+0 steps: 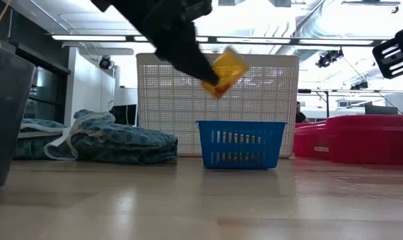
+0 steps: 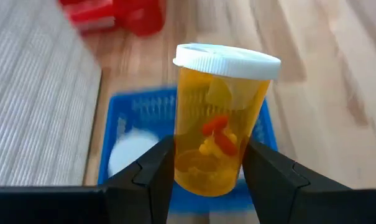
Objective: Pick & place medical supplies in basket/bin
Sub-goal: Put the orange pill bottle into the blue bin
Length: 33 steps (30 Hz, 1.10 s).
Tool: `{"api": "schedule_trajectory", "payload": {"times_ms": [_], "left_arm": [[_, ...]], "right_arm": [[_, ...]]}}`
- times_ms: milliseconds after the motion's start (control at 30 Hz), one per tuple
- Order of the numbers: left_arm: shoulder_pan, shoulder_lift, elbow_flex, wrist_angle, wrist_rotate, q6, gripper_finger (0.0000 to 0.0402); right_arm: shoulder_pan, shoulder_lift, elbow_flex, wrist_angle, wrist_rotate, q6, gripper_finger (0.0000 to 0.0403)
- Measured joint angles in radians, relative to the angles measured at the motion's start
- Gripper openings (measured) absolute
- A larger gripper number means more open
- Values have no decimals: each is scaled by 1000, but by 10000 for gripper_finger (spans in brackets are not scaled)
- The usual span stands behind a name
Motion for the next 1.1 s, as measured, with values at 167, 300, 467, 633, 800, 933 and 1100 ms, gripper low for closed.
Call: {"api": "schedule_trajectory", "payload": {"times_ms": [167, 300, 467, 633, 800, 933, 1100], "left_arm": [[1, 50, 15, 44, 4, 3, 161], [12, 69, 15, 42, -18, 2, 161], [30, 87, 13, 28, -23, -1, 161], [48, 110, 12, 30, -21, -5, 161], [57, 119, 13, 32, -20, -8, 161], [57, 119, 13, 30, -20, -8, 161], [57, 119, 13, 27, -20, -26, 161]], "right_arm": [[0, 6, 0, -1, -2, 0, 226], [0, 13, 0, -1, -2, 0, 226], [0, 14, 0, 0, -1, 0, 226], [0, 16, 0, 0, -1, 0, 226], [0, 16, 0, 1, -1, 0, 226], [0, 16, 0, 1, -1, 0, 226], [0, 16, 0, 1, -1, 0, 226]]}}
